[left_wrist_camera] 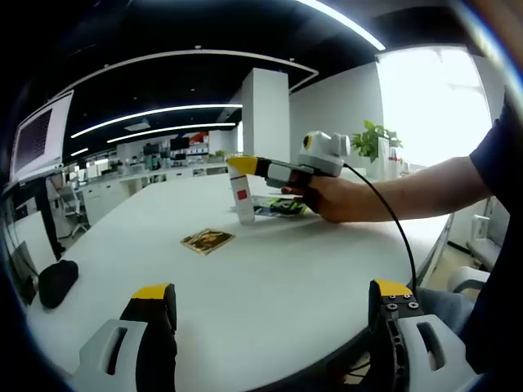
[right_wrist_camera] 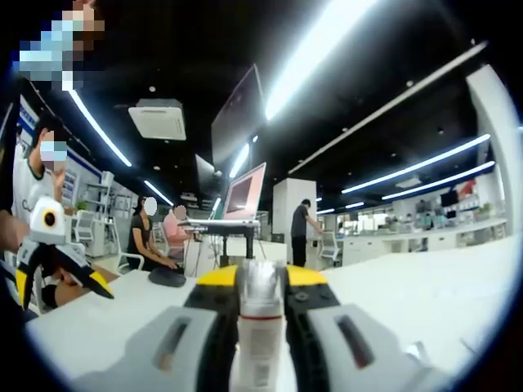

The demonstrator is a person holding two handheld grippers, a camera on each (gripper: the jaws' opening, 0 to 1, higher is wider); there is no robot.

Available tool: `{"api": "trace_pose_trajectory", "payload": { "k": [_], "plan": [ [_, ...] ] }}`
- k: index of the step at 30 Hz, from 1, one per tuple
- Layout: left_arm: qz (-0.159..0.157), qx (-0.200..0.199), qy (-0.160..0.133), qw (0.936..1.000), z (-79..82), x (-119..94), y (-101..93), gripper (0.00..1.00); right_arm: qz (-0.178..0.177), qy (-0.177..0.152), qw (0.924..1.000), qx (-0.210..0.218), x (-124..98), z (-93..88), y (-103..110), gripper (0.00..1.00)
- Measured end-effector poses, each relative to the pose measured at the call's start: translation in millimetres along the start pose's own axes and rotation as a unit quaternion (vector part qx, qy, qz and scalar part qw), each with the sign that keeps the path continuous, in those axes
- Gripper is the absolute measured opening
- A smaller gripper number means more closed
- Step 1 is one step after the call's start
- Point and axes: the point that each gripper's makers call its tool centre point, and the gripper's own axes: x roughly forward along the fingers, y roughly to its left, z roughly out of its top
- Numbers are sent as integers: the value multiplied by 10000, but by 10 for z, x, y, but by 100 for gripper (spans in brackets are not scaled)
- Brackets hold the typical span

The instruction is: Arrange the skincare products in the storage area until every visible bottle or jar stands upright without overlapping.

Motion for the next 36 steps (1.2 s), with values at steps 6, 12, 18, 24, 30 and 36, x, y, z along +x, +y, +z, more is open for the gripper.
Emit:
{"api": "trace_pose_trajectory", "payload": {
  "k": [6,12,18,24,30,36],
  "plan": [
    [-4,14,0,10000,20,18,-3,100,-1,299,9996,-24,-28,-109,-39,20],
    [-26,24,-3,10000,34,42,-22,100,-62,376,9993,16,-34,-137,-50,34],
    [-51,47,-13,10000,47,47,-46,100,-47,415,9991,-21,-44,-140,-65,29],
    [-49,40,-21,10000,50,42,-39,100,-77,499,9987,-33,-59,-156,-51,30],
    [-60,44,-36,10000,55,38,-37,100,-123,566,9983,-22,-91,-170,-60,34],
    [-70,44,-66,9999,67,27,-40,100,-154,596,9981,-44,-135,-130,-29,36]
  ]
}}
